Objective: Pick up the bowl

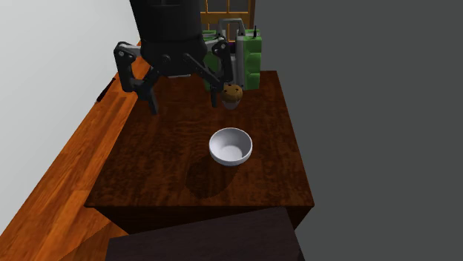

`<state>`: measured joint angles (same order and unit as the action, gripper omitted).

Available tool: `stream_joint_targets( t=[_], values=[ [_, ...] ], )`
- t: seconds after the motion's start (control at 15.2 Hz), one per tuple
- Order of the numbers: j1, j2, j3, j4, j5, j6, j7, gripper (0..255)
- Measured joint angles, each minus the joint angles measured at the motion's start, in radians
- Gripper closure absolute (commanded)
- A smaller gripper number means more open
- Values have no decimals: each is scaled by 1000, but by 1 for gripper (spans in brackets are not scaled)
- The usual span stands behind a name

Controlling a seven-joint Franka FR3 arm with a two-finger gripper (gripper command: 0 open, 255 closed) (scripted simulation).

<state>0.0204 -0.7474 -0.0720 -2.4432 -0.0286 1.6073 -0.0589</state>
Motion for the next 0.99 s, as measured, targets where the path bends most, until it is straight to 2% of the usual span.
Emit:
stream_joint_targets(
  t=[0.2,0.53,0.99],
  values=[
    [-2,25,-4,-21,-3,46,0,0],
    [-6,141,-15,-85,-11,231,2,0],
    [-10,369,-34,-102,-14,485,1,0]
  ],
)
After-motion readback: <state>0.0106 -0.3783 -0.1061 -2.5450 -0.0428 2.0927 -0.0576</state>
